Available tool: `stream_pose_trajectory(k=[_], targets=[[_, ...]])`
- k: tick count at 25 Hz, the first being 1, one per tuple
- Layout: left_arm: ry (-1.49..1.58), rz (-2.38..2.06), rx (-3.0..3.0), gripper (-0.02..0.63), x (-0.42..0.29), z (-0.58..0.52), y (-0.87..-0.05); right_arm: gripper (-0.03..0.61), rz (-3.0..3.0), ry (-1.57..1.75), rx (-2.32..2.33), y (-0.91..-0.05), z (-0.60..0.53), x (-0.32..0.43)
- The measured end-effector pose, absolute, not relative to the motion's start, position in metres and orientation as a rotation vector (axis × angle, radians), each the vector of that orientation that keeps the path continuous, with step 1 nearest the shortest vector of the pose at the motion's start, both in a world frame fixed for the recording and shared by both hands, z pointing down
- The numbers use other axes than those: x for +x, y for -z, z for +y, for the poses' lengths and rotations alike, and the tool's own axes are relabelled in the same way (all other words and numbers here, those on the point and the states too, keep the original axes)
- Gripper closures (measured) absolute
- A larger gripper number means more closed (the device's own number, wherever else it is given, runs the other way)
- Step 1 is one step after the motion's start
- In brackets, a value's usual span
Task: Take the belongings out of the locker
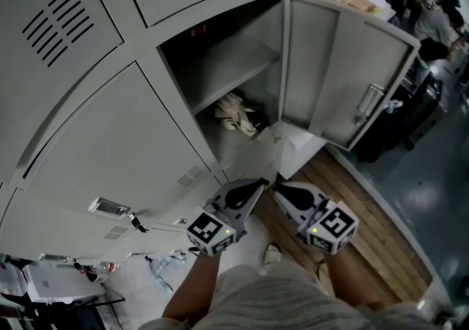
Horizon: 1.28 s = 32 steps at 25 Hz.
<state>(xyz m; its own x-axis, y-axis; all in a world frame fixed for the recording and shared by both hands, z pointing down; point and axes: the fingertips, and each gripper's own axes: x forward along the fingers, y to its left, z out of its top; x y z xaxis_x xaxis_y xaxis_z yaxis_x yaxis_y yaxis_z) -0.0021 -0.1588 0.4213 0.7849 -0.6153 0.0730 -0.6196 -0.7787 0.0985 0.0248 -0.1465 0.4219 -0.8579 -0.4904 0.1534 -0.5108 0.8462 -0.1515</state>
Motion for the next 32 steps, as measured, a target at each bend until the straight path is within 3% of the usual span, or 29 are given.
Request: stream_pose_trajectory(k=[12,20,25,32], targets=[[-0.059,-1.104,2.802,0.612,-0.017,-0.189,-0.426,0.569,-2.876,-0.204,0.738,-0.427,-0.206,-0.001],[-0.044,-1.112,2.789,0.612,-0.028,-0.193,-0.430,0.457,-2.799,-0.099,0.812,-0.432,-0.252,-0.019],[-0.058,-1.098,2.764,0.612,-0.032,-0.189,-0.439,0.329,-2.743,-0.099,0.854,-0.433,-0.274,-0.032],[-0.057,-1.093,2.755,0.612,-0.038,-0.191,-0.443,0.260,-2.675,-0.090,0.878,-0.436,-0.306,-0.049]])
